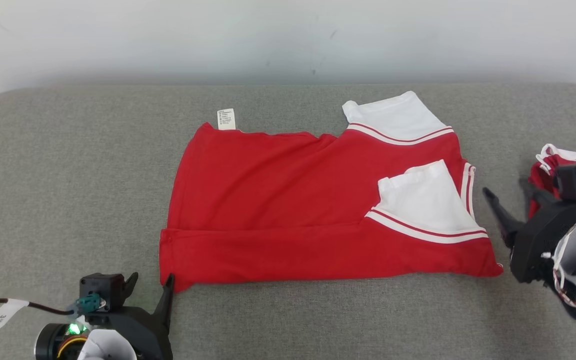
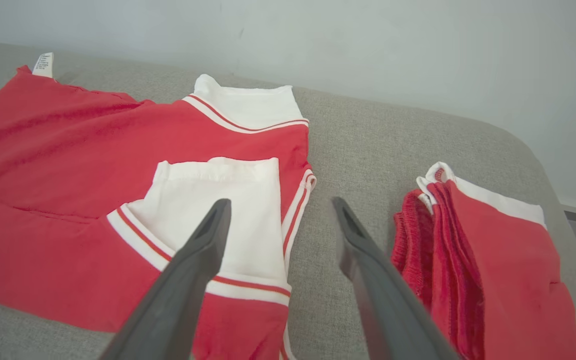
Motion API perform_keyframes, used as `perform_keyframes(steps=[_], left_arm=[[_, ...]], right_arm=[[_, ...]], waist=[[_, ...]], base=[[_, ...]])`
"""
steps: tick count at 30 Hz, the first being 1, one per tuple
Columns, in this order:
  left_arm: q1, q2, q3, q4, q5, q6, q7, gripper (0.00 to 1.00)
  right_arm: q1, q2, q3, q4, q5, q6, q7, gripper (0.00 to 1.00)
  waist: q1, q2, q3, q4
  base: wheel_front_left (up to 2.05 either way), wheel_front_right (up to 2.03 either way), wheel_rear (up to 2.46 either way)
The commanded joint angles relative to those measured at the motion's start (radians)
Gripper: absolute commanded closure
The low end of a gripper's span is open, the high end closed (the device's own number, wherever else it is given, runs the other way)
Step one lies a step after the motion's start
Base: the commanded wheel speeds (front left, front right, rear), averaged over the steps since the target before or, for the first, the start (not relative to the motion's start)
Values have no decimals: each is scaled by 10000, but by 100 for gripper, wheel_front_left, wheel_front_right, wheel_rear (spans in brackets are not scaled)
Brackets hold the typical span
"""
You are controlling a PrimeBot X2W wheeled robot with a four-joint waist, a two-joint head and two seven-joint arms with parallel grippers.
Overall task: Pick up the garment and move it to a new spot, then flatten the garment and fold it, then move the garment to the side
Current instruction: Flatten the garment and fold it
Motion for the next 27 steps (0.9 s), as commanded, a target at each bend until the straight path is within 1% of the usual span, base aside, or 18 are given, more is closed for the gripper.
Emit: perform_keyframes(steps=[1,4,10,12,15,16,17,18,19,20,21,23,27], left_arm=[[115,-51,27,39,-51,60,31,0],[12,-153,53,238,-63,252,87,0],[-362,-424,15,720,-224,334,316,0],[-462,-492,-34,847,-238,297,380,0],[-520,-625,-144,1115,-418,116,639,0],[-532,-654,-180,1192,-447,121,754,18],[-526,-701,-222,1261,-468,128,898,42],[-494,-744,-262,1330,-510,127,1033,59],[-448,-756,-295,1387,-546,68,1109,71],[-429,-754,-303,1430,-573,28,1140,90],[-408,-759,-312,1469,-622,21,1197,100],[-410,-694,-290,1530,-659,-22,1150,100],[-414,-629,-235,1489,-616,18,950,100]], right_arm=[[161,108,-72,-123,-93,8,63,0],[560,460,-294,-662,-204,8,384,0],[783,804,-395,-1228,-387,8,731,0],[804,837,-417,-1303,-436,8,805,0],[901,905,-458,-1340,-451,8,896,0],[929,941,-492,-1320,-459,8,943,0],[957,973,-531,-1283,-473,8,1008,0],[998,1007,-585,-1266,-516,8,1077,0],[1071,1043,-653,-1227,-553,8,1175,0],[1140,1113,-717,-1172,-578,8,1296,0],[1253,1168,-799,-1130,-629,8,1440,0],[1408,1343,-1011,-1117,-812,8,1717,0],[1392,1689,-1371,-949,-1280,8,1666,0]], waist=[[2,1,3,-22],[2,1,57,-100],[2,1,235,-294],[2,1,288,-335],[2,1,342,-372],[2,1,354,-380],[2,1,360,-385],[2,1,362,-388],[2,1,366,-394],[2,1,371,-398],[2,1,374,-401],[2,1,401,-411],[2,1,522,-448]], base=[[0,0,0],[0,0,0],[0,0,0],[0,0,0],[0,0,0],[0,0,0],[0,0,0],[0,0,0],[0,0,0],[0,0,0],[0,0,0],[0,0,0],[0,0,0]])
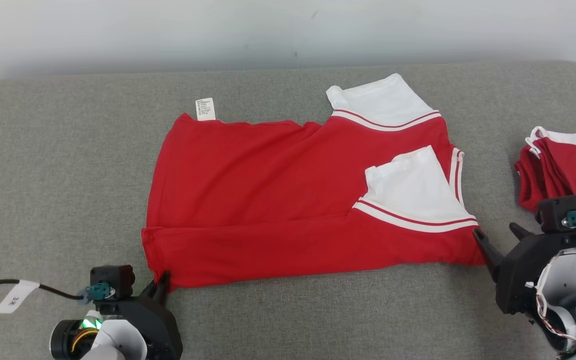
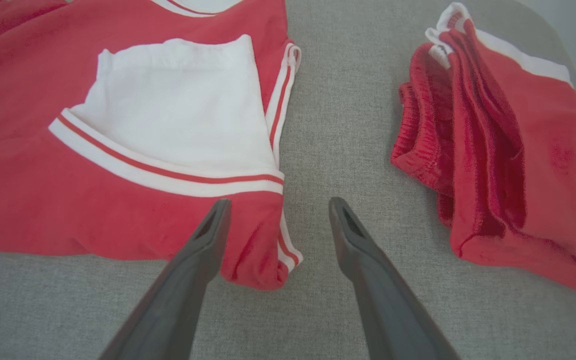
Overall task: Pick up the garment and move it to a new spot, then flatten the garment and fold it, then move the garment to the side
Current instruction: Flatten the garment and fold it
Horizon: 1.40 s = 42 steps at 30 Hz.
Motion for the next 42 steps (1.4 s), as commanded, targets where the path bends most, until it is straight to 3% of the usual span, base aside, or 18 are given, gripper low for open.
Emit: perform_keyframes(steps=[1,15,20,26,39,40,41,42], left_arm=[[252,7,-53,174,4,54,16,100],[-11,-132,-320,31,196,-23,-227,100],[6,-120,-361,16,207,-24,-273,100],[79,-57,-350,-16,131,-11,-294,100],[2,-36,-460,-169,81,30,-169,100],[40,-34,-469,-174,68,29,-174,100],[77,-28,-470,-177,56,28,-181,100],[110,-21,-468,-172,43,22,-193,100]], right_arm=[[-35,176,-86,115,-152,8,-48,0],[-183,1251,-848,1170,-1254,8,766,0],[-101,1574,-1272,907,-1334,8,702,0],[98,1522,-1695,426,-1584,8,866,0],[-238,1863,-1186,1707,-1436,9,1747,0],[-204,1879,-1187,1728,-1399,9,1789,10],[-189,1889,-1205,1737,-1386,9,1785,55],[-177,1879,-1208,1742,-1386,8,1773,80]], waist=[[1,1,64,-14],[1,1,421,249],[1,1,372,267],[1,1,276,200],[1,1,434,247],[1,1,423,253],[1,1,411,254],[1,1,394,252]], base=[[0,0,0],[0,0,0],[0,0,0],[0,0,0],[0,0,0],[0,0,0],[0,0,0],[0,0,0]])
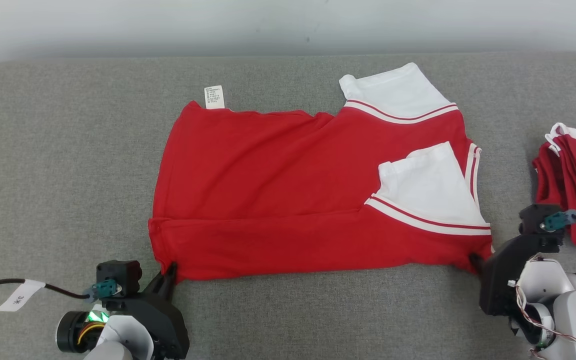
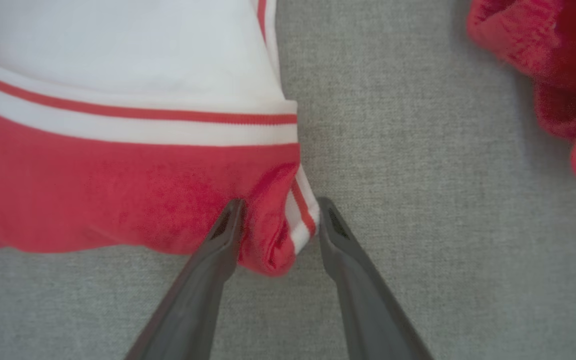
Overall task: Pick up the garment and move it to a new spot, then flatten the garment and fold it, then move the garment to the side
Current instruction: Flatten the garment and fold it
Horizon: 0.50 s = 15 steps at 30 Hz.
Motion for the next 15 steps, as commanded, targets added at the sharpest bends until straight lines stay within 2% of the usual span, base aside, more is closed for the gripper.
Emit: perform_keyframes(steps=[1,2,9,15], left_arm=[[236,-57,-154,201,-32,10,137,100],[256,-44,-156,212,-29,-3,84,100],[630,89,-218,210,-33,-90,-152,100],[1264,598,-273,-278,-154,-157,72,100]], right_arm=[[317,118,114,202,79,8,58,87],[327,106,143,166,137,8,-21,100],[675,45,-62,-412,471,8,-437,100],[1707,-110,-162,-1549,1018,8,441,100]], waist=[[-1,0,-35,-7],[-1,0,-67,-13],[-1,0,-530,-70],[-1,0,-1042,-176]], base=[[0,0,0],[0,0,0],[0,0,0],[0,0,0]])
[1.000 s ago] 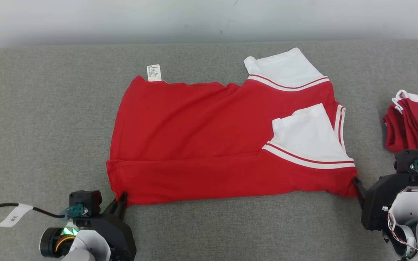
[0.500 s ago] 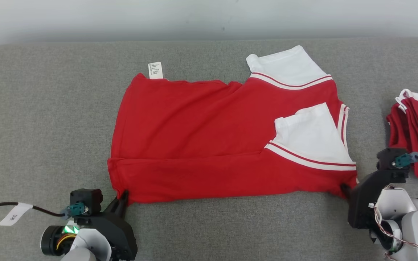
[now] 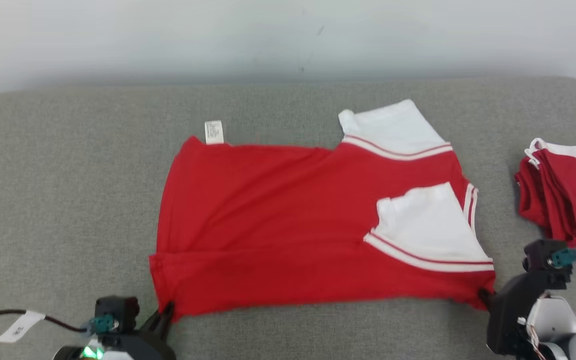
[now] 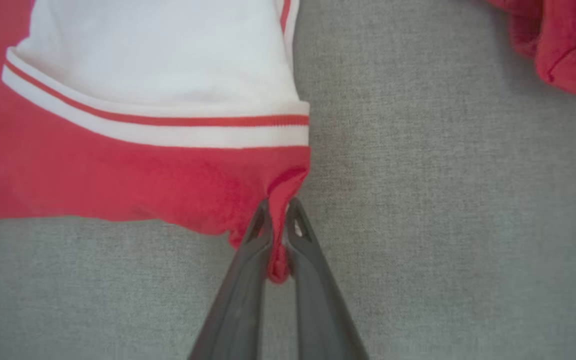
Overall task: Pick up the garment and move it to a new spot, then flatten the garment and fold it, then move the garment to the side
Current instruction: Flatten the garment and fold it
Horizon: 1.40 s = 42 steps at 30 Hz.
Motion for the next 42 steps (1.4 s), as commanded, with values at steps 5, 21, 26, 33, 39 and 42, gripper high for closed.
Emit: perform_keyframes(steps=[5,21,26,33,39,42], left_arm=[[806,618,-19,-712,-132,181,382,100],[2880,1534,-41,-3232,-378,1398,1232,100],[3009,1452,44,-3047,-447,1551,1095,0],[2682,1946,752,-3445,-687,2022,1254,0],[991,2418,1107,-3706,-295,1985,1672,0],[-328,2210,1010,-3350,-153,1743,1999,0]], right_arm=[[999,-85,-386,-1068,227,8,674,100],[3121,886,-835,-2768,341,8,1545,64],[3081,995,-931,-2773,285,8,1574,0],[2403,630,-1086,-3551,32,8,1715,0],[734,-305,-699,-3834,5,8,1618,0],[-467,-742,-301,-3568,-44,8,1354,0]], waist=[[-1,-2,-485,-97],[-1,-2,-555,-52],[-1,-2,-588,-84],[-1,-2,-425,-73],[-1,-2,177,-62],[-1,-2,630,-135]], base=[[0,0,0],[0,0,0],[0,0,0],[0,0,0],[0,0,0],[0,0,0]])
